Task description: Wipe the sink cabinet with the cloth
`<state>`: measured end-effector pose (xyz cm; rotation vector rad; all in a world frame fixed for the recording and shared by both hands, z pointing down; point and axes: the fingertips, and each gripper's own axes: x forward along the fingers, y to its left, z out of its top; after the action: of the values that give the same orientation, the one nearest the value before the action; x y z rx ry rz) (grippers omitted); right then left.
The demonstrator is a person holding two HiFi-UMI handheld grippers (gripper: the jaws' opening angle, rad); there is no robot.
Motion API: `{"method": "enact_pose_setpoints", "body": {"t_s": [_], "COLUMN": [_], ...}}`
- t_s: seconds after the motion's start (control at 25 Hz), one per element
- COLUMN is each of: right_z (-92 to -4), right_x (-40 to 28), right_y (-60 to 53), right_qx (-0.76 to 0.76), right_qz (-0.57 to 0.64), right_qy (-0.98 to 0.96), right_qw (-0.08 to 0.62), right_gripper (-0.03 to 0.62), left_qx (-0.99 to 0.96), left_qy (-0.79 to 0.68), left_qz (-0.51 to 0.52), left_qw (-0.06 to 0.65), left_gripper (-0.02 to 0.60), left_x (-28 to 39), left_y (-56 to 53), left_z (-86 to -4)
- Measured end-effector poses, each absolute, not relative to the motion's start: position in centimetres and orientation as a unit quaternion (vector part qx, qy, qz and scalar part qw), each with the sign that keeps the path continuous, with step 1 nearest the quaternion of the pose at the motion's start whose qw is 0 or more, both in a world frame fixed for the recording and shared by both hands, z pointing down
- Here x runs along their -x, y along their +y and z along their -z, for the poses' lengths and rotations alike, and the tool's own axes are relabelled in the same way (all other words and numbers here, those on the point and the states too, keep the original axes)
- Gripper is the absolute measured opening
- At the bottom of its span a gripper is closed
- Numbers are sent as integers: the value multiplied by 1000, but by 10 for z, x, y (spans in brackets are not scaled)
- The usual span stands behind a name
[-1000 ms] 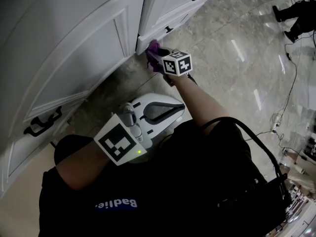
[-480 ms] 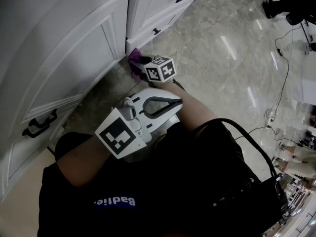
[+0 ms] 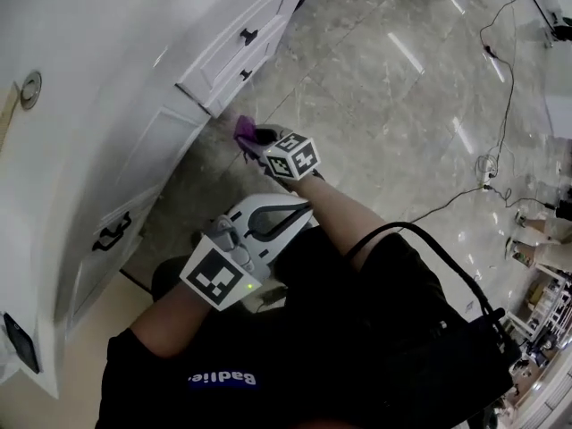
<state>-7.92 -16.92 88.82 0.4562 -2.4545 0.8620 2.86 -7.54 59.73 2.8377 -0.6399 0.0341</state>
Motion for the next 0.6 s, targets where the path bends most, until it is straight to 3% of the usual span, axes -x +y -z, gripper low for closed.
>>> {"method": "enact_pose_setpoints", "body": {"t_s": [0.36, 0.6], "right_z": [-678, -534], "right_x": [-2, -43], "right_y": [-91, -31], "right_qx": [-196, -216], "right_qz": [-341, -357], "right_qy": [-895, -886], "right_qw": [211, 202], "right_gripper": [72, 72], "left_qx": [-965, -950], "left_qy": [-228, -251], "left_qz": [-20, -29], "left_qw": [126, 185], "left_gripper": [5, 5], "left_x": [-37, -32], "left_y": [-50, -24], "left_z": [-408, -292]}}
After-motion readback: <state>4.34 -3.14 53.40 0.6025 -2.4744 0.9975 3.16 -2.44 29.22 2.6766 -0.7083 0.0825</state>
